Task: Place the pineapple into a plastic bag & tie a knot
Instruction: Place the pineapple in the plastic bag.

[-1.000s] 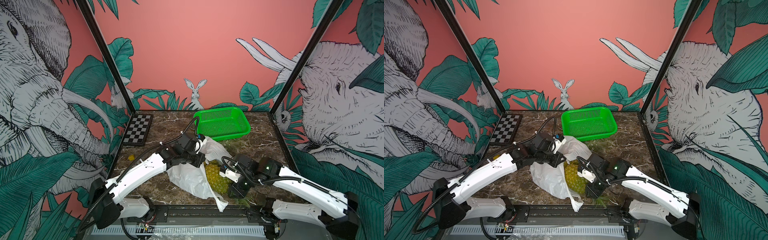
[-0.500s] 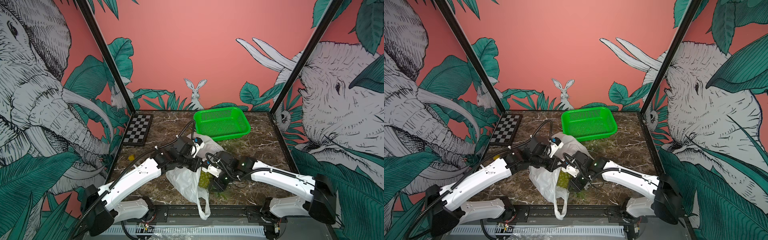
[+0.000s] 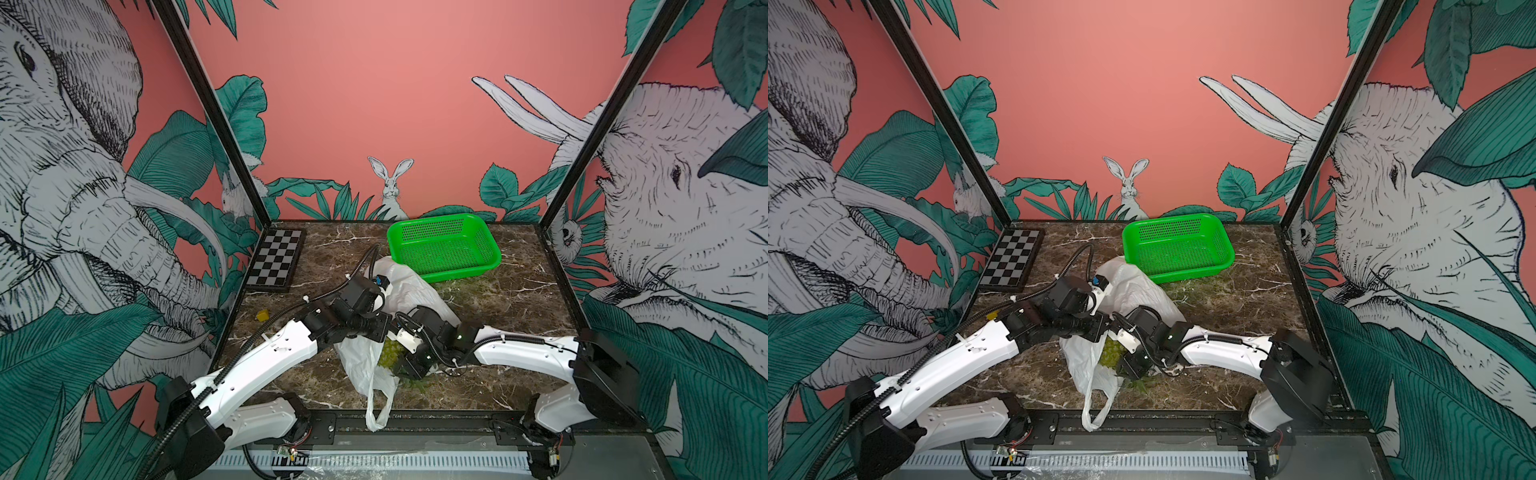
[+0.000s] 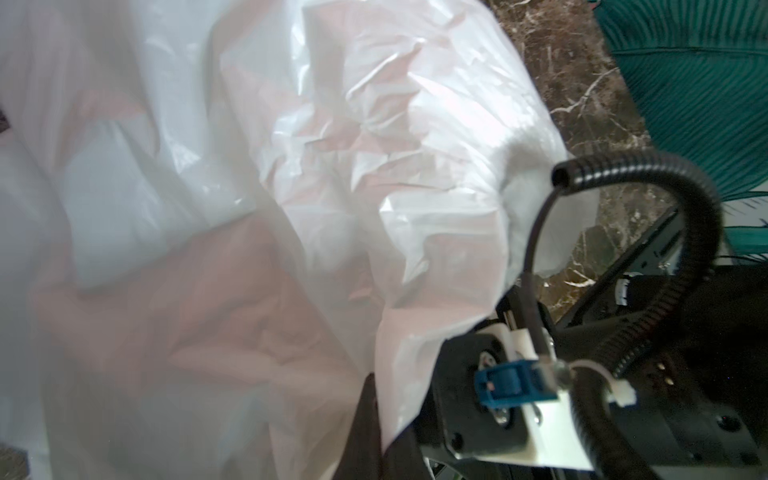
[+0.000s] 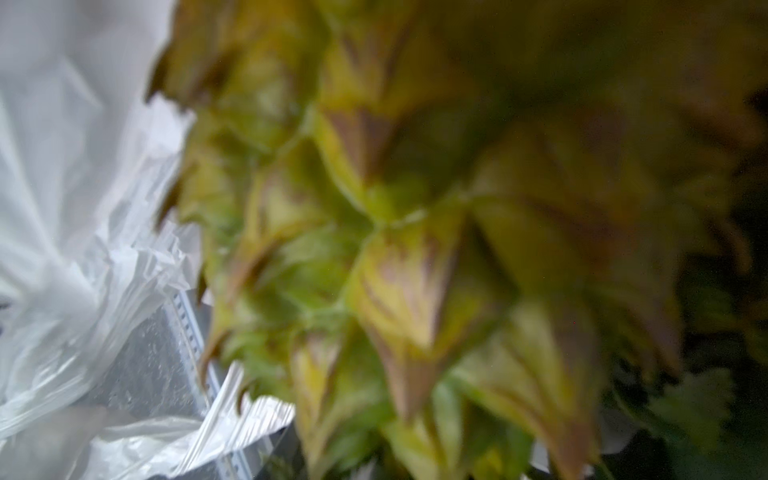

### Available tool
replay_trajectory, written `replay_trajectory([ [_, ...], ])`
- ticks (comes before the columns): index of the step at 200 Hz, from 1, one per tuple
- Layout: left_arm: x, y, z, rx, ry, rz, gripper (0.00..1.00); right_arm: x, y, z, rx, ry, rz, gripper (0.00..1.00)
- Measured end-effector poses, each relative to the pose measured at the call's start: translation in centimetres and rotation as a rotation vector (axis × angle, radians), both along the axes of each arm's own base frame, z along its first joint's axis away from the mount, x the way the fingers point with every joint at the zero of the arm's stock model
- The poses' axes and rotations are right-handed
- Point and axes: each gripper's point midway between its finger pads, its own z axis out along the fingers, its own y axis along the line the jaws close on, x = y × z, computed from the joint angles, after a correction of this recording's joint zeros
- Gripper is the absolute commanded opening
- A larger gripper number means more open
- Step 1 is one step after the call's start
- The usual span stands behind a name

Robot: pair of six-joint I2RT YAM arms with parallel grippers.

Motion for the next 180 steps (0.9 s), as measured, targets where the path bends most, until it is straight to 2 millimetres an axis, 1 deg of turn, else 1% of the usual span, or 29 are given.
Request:
replay_trajectory([
  [19,0.3,0.8,-0.8,0.038,-0.009,0.029,0.0,1.2,0.8,-1.5,0.004,-0.014,-0.069,0.52],
  [29,-0.1,0.5,-0.9,0.029,0.004,0.013,0.0,2.1,1.3,-2.2,0.021,-0.024,-0.119,0.59],
  [39,-0.7,0.0,-0.9,0.019,0.011,-0.012,0.0,3.0,1.7,-2.5,0.049,-0.034,-0.166,0.65],
  [57,-1.1,-0.2,-1.1,0.011,0.015,-0.029,0.0,4.3,2.4,-1.5,0.114,-0.062,-0.224,0.78],
  [74,-1.1,-0.2,-1.0,0.001,0.008,-0.029,0.0,4.5,2.4,-0.1,0.161,-0.08,-0.244,0.97],
  [76,-1.1,-0.2,-1.0,-0.001,0.006,-0.029,0.0,4.4,2.3,0.1,0.166,-0.08,-0.247,0.98],
  [99,-1.1,-0.5,-0.7,-0.019,-0.004,-0.034,0.0,3.9,1.2,2.5,0.209,-0.108,-0.243,0.99],
  [119,-1.1,-0.6,-1.0,-0.021,-0.004,-0.037,0.0,2.7,-0.6,4.7,0.221,-0.124,-0.222,0.99],
  [147,-1.2,-0.9,-1.3,-0.032,-0.001,-0.05,0.0,-0.3,-4.5,7.2,0.191,-0.096,-0.168,0.97],
  [158,-1.4,-0.8,-1.8,-0.025,0.007,-0.053,0.0,-1.4,-6.0,8.7,0.201,-0.091,-0.158,0.94],
  [167,-1.6,-0.6,-2.3,-0.016,0.018,-0.054,0.0,-1.9,-7.2,10.2,0.21,-0.095,-0.165,0.96],
  [180,-1.8,-0.5,-3.0,-0.003,0.034,-0.056,0.0,-2.0,-8.9,12.4,0.216,-0.111,-0.202,0.96],
])
